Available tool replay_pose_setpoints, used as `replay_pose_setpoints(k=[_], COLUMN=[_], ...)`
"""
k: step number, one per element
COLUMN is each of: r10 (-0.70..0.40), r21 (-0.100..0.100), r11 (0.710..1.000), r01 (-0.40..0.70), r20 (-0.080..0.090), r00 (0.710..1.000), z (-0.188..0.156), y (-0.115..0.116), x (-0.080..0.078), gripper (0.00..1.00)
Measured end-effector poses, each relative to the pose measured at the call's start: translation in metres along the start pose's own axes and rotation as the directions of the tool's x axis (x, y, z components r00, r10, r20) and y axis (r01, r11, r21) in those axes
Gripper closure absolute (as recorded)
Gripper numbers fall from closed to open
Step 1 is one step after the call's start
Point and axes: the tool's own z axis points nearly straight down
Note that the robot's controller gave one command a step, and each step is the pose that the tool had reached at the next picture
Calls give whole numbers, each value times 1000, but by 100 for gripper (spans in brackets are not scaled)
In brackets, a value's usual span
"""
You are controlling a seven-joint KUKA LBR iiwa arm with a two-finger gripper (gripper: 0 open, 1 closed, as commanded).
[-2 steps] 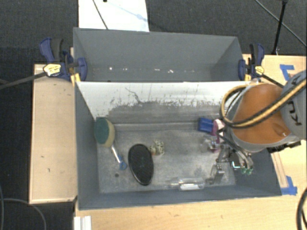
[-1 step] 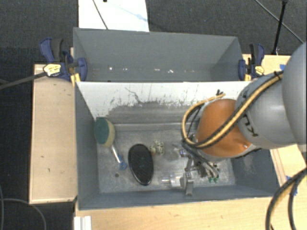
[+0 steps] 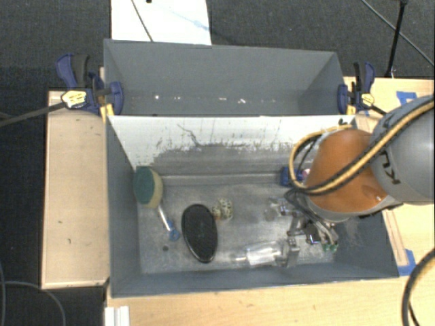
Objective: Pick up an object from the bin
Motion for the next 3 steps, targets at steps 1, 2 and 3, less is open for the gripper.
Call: replay_pose_setpoints(k=[1,2,3], r10=[-21,-19,83], r21=[-5,-3,-2], r11=[1000,1000,997], r01=[21,19,-83], r20=[-6,1,0], r00=[1000,1000,997], z=[2,32,31], y=[44,51,14], x=[3,0,1], gripper=[0,0,0])
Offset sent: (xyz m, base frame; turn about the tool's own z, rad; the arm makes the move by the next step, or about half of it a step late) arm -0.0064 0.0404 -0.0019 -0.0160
